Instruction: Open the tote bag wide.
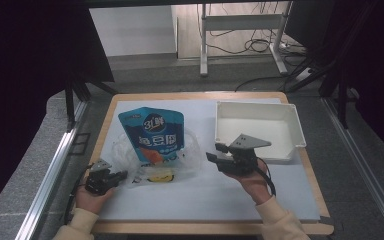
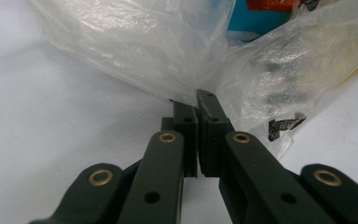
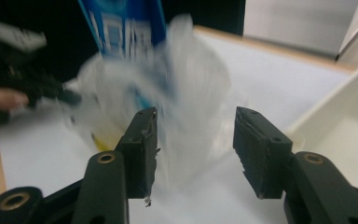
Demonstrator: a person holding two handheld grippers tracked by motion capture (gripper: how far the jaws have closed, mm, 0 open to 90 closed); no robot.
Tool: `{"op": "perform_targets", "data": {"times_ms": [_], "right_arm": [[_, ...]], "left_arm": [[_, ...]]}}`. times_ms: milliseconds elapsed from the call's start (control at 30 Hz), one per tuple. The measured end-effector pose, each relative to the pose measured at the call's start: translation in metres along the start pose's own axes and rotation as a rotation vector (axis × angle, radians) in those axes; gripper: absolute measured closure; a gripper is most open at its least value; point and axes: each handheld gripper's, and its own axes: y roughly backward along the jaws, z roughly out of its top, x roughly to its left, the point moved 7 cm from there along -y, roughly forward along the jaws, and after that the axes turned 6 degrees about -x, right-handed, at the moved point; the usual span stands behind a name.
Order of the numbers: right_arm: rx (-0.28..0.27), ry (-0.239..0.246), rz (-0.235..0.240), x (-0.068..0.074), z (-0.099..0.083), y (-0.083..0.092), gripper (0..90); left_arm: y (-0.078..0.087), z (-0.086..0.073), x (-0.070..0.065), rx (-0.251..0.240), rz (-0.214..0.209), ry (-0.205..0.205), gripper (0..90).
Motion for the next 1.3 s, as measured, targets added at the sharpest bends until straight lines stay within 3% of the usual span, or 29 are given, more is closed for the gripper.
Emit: {"op": "perform_targets", "data": {"times_ms": [100, 200, 333, 467, 600, 700, 833, 1067, 1300], "right_arm": [[-0.052, 0.012, -0.002, 0.002, 0.029, 0.001, 46.8], [-0.043, 0.05, 0.0, 0.006, 0.051, -0.008, 45.2], [-0.007, 0.052, 0.01, 0.007, 0.066, -0.031, 44.8], [0.056, 0.049, -0.001, 0.005, 0.057, -0.052, 46.2], [0.081, 0.029, 0.0, 0.002, 0.051, -0.066, 47.7], [0.11, 0.05, -0.016, -0.001, 0.047, -0.073, 50.7], [0.139, 0.031, -0.028, -0.006, 0.039, -0.08, 60.9], [0.179, 0.003, 0.003, -0.006, 0.02, -0.085, 85.4], [0.174, 0.005, 0.009, -0.008, 0.019, -0.084, 88.6]], "left_arm": [[0.0, 0.0, -0.001, 0.002, 0.0, -0.001, 88.2], [0.001, 0.0, -0.001, 0.003, 0.001, -0.007, 88.2], [0.001, 0.0, -0.002, 0.0, -0.001, -0.008, 88.1], [0.001, 0.0, -0.002, -0.001, -0.003, -0.009, 88.0], [0.0, 0.0, -0.002, 0.0, -0.003, -0.007, 88.0], [0.0, 0.0, -0.002, 0.0, -0.002, -0.007, 87.9], [0.001, 0.0, -0.002, 0.003, -0.002, -0.012, 87.8], [0.002, -0.001, -0.001, 0.003, 0.0, -0.015, 87.6], [0.002, -0.001, -0.002, 0.003, 0.001, -0.016, 87.1]]}}
